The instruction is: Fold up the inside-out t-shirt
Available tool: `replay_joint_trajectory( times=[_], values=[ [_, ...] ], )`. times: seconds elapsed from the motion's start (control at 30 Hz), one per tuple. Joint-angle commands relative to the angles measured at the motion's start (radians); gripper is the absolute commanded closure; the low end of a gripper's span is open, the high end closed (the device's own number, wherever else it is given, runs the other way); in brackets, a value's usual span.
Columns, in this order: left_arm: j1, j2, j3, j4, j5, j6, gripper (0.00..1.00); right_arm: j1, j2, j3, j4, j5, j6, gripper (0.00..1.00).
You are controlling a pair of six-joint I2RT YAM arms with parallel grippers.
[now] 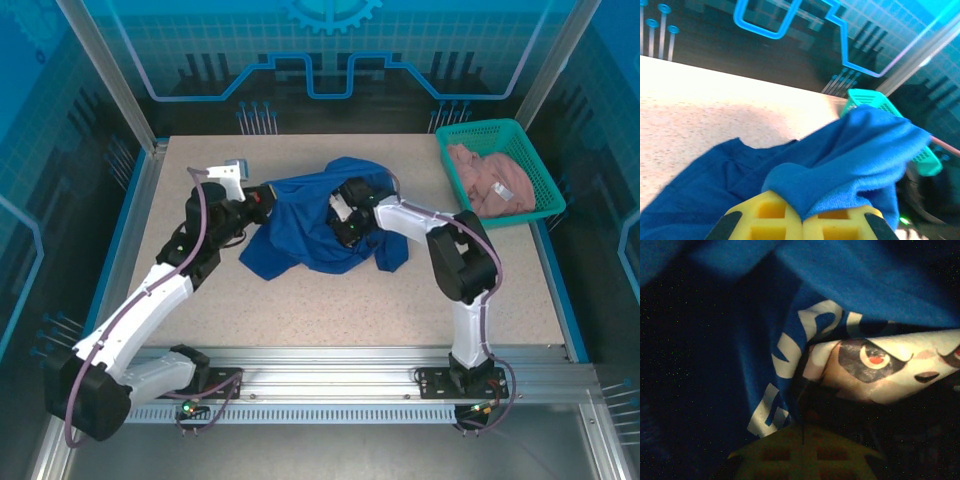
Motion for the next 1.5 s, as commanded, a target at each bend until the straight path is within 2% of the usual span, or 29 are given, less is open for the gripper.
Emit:
replay_joint_trajectory(
  times=[0.0,0.27,0.4,0.6,0.8,0.9,1.0,1.2,1.47],
  values=[
    [0.014,0.043,0.071,-0.044,-0.123,0.028,1.0,-0.003,-0.092,-0.048,0.097,-0.088,-0.045,1.0],
    [0.04,0.17,0.184,-0.067,-0.202,0.034,1.0,0.013,-0.209,-0.151,0.235,-0.204,-0.093,1.0],
    [0.112,0.195,0.214,-0.058,-0.173,-0.013,1.0,0.011,-0.263,-0.229,0.307,-0.24,-0.116,1.0],
    [0.133,0.202,0.189,-0.039,-0.147,-0.013,1.0,0.001,-0.351,-0.312,0.46,-0.28,-0.075,1.0],
    [0.13,0.174,0.057,0.091,-0.012,-0.056,1.0,-0.035,-0.369,-0.295,0.562,-0.336,0.026,1.0],
    [0.129,0.183,0.036,0.1,0.012,-0.061,1.0,-0.039,-0.364,-0.266,0.574,-0.36,0.058,1.0],
    [0.129,0.195,0.033,0.082,-0.002,-0.047,1.0,-0.04,-0.38,-0.247,0.567,-0.368,0.06,1.0],
    [0.13,0.271,0.075,-0.023,-0.107,-0.009,1.0,-0.07,-0.453,-0.264,0.618,-0.43,0.1,1.0],
    [0.129,0.396,0.015,0.029,-0.077,-0.065,1.0,-0.095,-0.502,-0.197,0.683,-0.47,0.252,1.0]
  ],
)
